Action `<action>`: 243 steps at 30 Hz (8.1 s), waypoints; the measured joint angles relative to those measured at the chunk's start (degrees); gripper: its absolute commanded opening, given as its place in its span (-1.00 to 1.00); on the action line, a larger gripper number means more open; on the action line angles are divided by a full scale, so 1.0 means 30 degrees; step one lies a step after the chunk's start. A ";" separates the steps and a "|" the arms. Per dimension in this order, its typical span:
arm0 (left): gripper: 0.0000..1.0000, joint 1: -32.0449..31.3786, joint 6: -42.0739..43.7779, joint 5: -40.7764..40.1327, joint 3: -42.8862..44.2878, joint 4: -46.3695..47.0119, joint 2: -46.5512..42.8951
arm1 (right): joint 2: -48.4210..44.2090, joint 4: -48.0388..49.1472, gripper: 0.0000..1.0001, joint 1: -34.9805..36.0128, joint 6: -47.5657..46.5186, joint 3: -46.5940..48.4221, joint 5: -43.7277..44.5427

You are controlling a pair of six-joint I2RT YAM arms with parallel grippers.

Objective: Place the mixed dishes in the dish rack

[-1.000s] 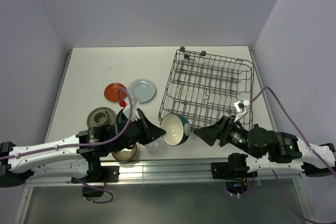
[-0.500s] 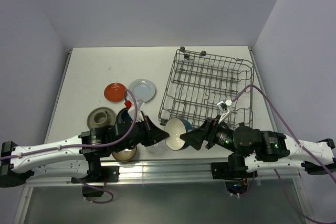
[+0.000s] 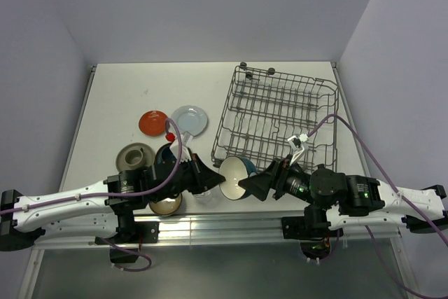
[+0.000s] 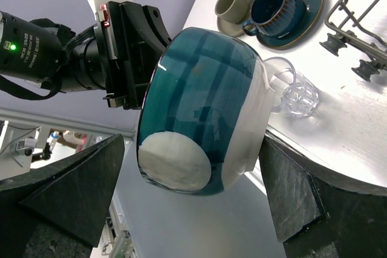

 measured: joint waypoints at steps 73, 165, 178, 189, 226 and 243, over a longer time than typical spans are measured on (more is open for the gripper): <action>0.24 0.2251 0.2033 -0.0925 0.1909 -0.2331 0.1617 | 0.2871 -0.4240 -1.00 -0.8422 -0.1938 0.2477 0.1880; 0.00 0.3220 -0.5952 -0.5202 0.1719 -1.5540 0.1370 | 2.3467 -0.5253 0.99 -2.0393 -1.0987 1.3668 0.3738; -0.04 0.7053 -0.4816 -0.3191 0.0590 -1.4076 0.3279 | 0.9675 -0.4932 0.98 -1.5132 -0.7643 0.7147 0.2688; -0.04 0.8794 -0.2535 -0.1333 -0.0219 -1.1118 0.5428 | 0.6084 -0.6572 0.98 -1.4324 -0.6324 0.5260 0.2688; -1.00 0.8721 -0.2419 0.0925 -0.2280 -1.1511 0.4000 | 0.3053 -0.7810 0.96 -1.4316 -0.5574 0.4932 0.2324; -1.00 0.8786 0.0393 0.3286 0.1902 -1.0972 -0.3344 | 0.3796 -0.4823 0.97 -1.4316 -0.6186 0.4102 -0.4539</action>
